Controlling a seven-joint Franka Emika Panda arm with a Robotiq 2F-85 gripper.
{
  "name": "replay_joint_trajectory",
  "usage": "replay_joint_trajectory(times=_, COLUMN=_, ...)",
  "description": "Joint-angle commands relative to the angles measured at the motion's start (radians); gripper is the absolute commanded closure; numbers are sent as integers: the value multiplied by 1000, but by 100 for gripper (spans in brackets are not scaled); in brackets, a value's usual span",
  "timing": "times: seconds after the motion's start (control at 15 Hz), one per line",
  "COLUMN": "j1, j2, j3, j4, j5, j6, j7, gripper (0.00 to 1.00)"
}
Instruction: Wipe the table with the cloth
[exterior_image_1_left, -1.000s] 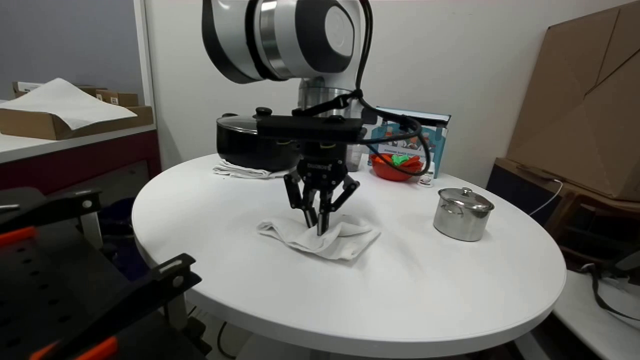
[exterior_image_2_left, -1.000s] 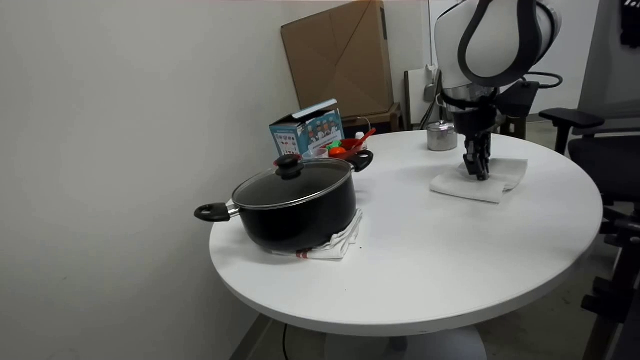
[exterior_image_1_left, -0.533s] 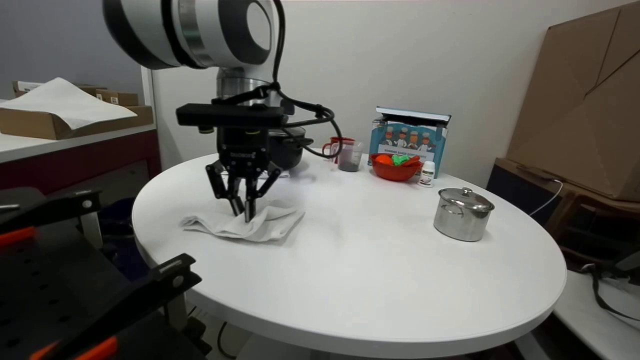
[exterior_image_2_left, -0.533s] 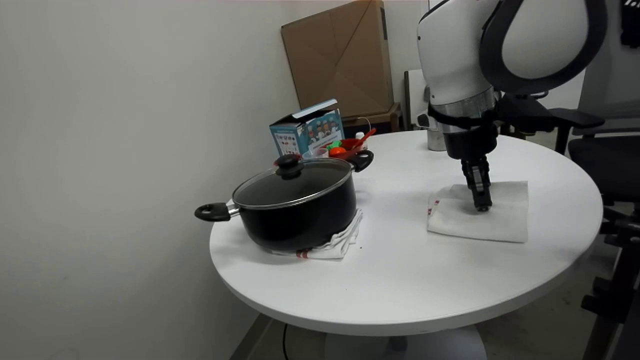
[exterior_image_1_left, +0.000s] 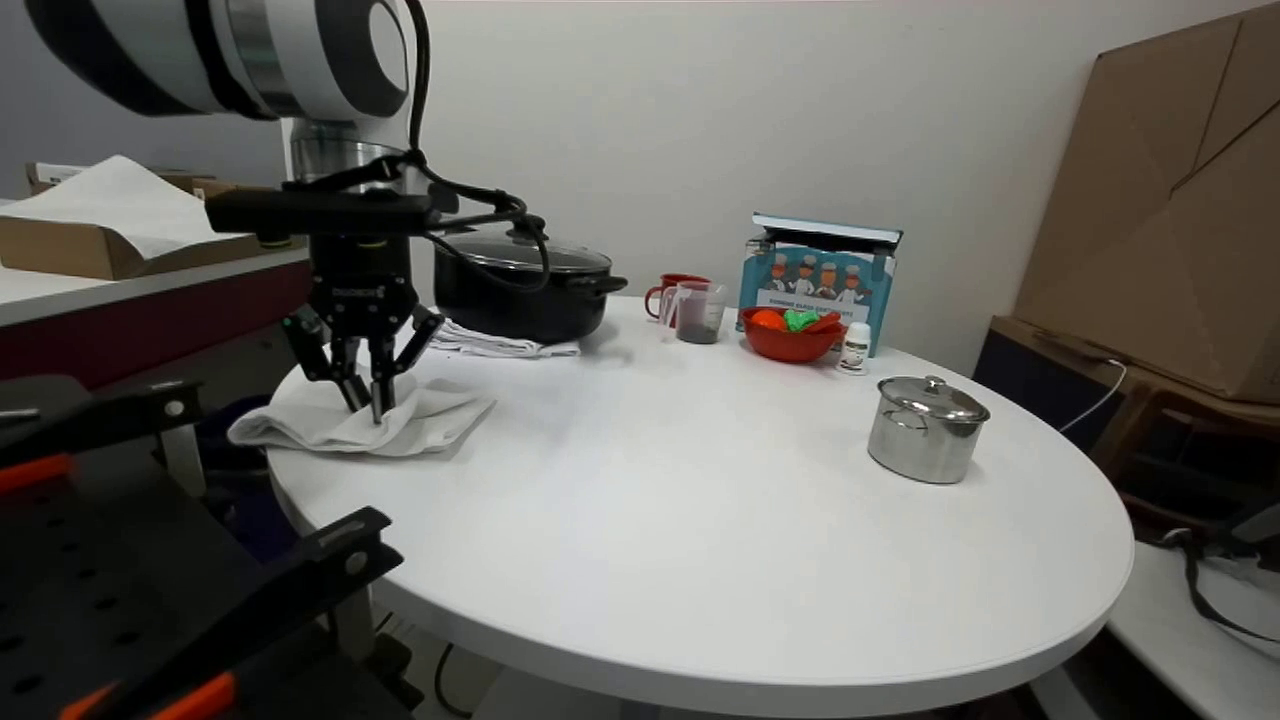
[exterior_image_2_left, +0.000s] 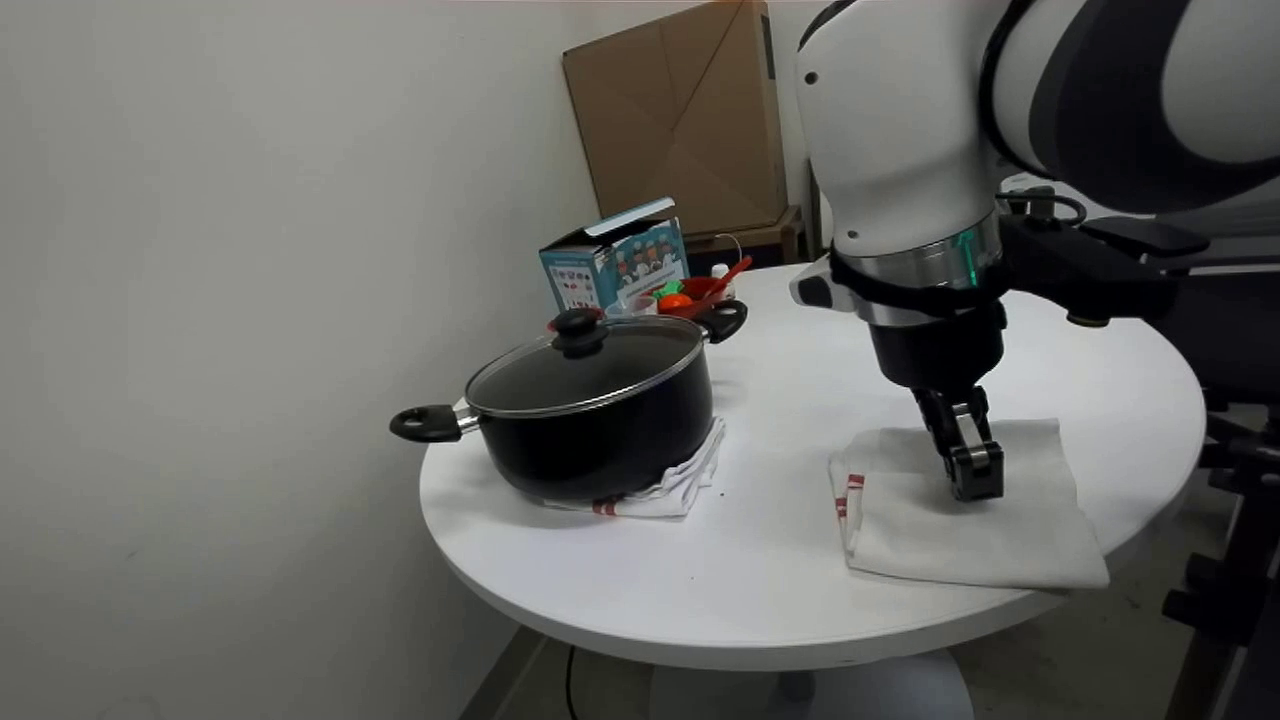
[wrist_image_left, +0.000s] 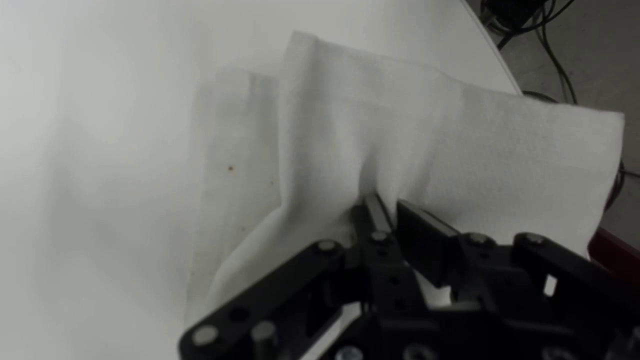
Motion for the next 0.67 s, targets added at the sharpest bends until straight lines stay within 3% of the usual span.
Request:
replay_joint_trajectory(times=0.0, j1=-41, j2=58, j3=-12, j4=55, j5=9, j6=13, j7=16, gripper=98)
replay_joint_trajectory(times=0.27, j1=-172, j2=79, j3=-75, j4=124, j5=45, j6=6, j7=-15, gripper=98)
replay_joint_trajectory(times=0.6, j1=-421, j2=106, j3=-126, j4=245, j5=143, j6=-24, j7=-85, gripper=98)
